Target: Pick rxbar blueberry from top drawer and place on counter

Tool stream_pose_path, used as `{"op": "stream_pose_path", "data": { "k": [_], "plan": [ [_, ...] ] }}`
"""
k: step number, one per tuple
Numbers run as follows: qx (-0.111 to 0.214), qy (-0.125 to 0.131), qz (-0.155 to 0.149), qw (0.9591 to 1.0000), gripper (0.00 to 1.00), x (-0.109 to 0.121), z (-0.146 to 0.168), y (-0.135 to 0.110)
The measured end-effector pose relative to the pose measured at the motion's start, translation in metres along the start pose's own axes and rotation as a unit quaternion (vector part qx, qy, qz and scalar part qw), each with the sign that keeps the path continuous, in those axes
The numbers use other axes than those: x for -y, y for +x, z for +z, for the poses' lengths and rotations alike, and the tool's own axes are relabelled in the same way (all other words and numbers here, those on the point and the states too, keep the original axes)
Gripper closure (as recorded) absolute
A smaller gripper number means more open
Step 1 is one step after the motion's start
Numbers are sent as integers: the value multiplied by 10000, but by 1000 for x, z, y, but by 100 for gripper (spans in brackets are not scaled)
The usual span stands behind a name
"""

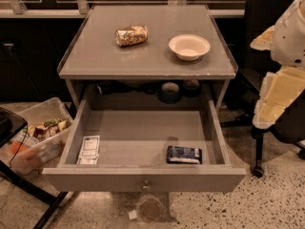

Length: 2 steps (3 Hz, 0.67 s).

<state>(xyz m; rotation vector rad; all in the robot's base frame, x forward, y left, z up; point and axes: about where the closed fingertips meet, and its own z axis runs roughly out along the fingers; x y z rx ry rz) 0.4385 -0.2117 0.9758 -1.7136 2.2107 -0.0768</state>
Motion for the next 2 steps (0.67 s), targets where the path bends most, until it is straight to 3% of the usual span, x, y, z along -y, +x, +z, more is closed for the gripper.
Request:
{"op": "stream_pose_path", "data": {
  "k": [1,2],
  "plan": [
    [205,98,-25,9997,0,-5,19,-17],
    [536,156,56,9984,0,-5,63,-42]
  ]
}}
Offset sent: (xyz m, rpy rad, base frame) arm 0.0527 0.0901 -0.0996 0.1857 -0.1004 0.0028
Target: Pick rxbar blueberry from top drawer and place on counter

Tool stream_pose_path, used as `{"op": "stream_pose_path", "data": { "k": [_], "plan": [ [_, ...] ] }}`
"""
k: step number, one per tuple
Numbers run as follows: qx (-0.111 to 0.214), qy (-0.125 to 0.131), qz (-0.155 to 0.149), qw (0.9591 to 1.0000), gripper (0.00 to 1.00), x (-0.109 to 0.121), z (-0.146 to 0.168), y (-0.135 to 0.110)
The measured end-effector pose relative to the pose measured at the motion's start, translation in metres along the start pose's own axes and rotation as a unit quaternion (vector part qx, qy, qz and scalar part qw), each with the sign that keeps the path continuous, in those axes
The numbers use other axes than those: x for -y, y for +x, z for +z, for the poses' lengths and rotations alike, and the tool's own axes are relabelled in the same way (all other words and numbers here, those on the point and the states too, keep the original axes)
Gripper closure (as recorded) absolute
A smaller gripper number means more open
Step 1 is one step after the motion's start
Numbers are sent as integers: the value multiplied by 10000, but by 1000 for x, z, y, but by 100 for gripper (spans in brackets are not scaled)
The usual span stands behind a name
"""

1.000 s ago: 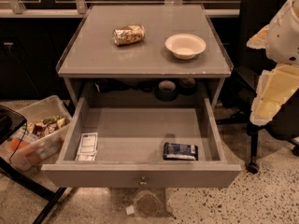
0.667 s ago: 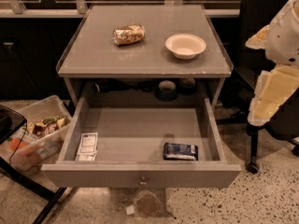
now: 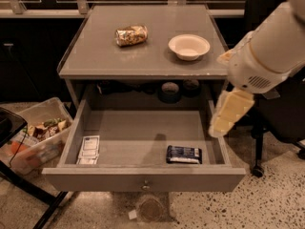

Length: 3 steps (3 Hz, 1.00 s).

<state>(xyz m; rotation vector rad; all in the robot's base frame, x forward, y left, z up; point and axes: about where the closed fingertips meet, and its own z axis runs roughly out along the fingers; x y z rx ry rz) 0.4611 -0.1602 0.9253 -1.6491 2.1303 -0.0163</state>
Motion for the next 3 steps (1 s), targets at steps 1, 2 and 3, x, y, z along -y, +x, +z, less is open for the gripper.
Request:
{"op": "stream_pose_path", "data": {
  "k": [1,2,3],
  "plan": [
    [231,102,166,9995,0,4,55,-20],
    [301,-21,712,9970,0,16,112,-32],
    [301,-21,713,9970,0,16,112,-32]
  ]
}}
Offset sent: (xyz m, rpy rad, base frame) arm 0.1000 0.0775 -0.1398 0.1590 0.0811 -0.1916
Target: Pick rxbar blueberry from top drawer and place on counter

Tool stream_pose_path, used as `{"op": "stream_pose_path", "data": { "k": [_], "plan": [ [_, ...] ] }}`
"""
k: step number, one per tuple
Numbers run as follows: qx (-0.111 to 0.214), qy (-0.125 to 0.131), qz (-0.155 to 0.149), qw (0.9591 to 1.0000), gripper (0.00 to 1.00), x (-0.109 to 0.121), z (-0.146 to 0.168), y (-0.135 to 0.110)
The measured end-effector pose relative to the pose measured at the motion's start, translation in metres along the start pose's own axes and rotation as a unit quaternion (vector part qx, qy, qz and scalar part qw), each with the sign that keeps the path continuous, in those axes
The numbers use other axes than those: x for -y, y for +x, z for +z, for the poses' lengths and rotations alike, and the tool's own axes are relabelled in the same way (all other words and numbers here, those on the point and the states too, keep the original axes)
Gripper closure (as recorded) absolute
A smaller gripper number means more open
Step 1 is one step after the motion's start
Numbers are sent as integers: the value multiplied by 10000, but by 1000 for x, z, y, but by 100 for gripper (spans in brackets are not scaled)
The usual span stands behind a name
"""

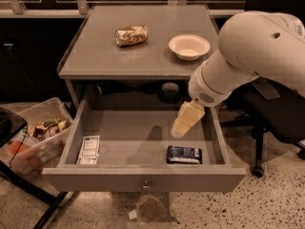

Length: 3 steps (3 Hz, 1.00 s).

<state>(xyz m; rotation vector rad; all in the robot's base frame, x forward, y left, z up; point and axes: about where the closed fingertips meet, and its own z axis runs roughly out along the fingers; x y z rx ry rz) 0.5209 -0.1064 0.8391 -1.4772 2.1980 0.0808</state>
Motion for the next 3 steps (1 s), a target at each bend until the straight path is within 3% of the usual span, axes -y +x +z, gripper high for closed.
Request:
{"op": "stream_pose_path", "data": {
  "k": [2,3],
  "plan": [
    [-248,-2,470,9986,0,25,53,34],
    [-282,-167,689,9971,0,26,90,59]
  ]
}}
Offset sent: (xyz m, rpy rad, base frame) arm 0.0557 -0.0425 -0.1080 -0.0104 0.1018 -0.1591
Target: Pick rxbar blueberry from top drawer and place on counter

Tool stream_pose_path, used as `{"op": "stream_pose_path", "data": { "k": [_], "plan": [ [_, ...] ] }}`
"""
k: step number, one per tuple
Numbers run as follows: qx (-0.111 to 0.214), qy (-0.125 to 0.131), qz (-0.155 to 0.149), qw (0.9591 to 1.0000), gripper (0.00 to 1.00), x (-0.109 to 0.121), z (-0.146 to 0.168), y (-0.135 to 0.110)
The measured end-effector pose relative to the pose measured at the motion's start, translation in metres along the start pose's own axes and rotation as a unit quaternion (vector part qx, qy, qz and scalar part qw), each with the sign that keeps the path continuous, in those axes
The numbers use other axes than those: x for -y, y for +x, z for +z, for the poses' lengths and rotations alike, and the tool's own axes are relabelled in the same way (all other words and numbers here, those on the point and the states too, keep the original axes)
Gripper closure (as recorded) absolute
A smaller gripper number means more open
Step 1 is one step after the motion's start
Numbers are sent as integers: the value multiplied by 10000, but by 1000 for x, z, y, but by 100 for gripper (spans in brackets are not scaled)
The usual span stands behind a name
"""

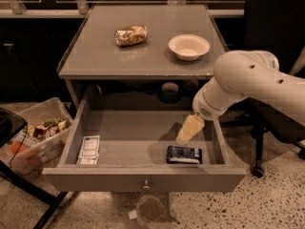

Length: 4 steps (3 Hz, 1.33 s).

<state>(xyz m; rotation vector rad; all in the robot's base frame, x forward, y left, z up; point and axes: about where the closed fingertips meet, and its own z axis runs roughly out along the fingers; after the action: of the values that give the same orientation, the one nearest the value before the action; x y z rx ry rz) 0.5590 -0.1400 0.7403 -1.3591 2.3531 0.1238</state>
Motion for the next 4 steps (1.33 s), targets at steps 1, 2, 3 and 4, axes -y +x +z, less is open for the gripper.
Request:
{"op": "stream_pose_path", "data": {
  "k": [1,2,3,4],
  "plan": [
    [-1,-267,-15,9996,0,-7,36,13],
    [71,-454,-130,9989,0,-15,64,21],
    [161,-596,-285,9977,18,-20,87,23],
    [201,-729,-424,9962,35,-25,104,24]
  ]
}}
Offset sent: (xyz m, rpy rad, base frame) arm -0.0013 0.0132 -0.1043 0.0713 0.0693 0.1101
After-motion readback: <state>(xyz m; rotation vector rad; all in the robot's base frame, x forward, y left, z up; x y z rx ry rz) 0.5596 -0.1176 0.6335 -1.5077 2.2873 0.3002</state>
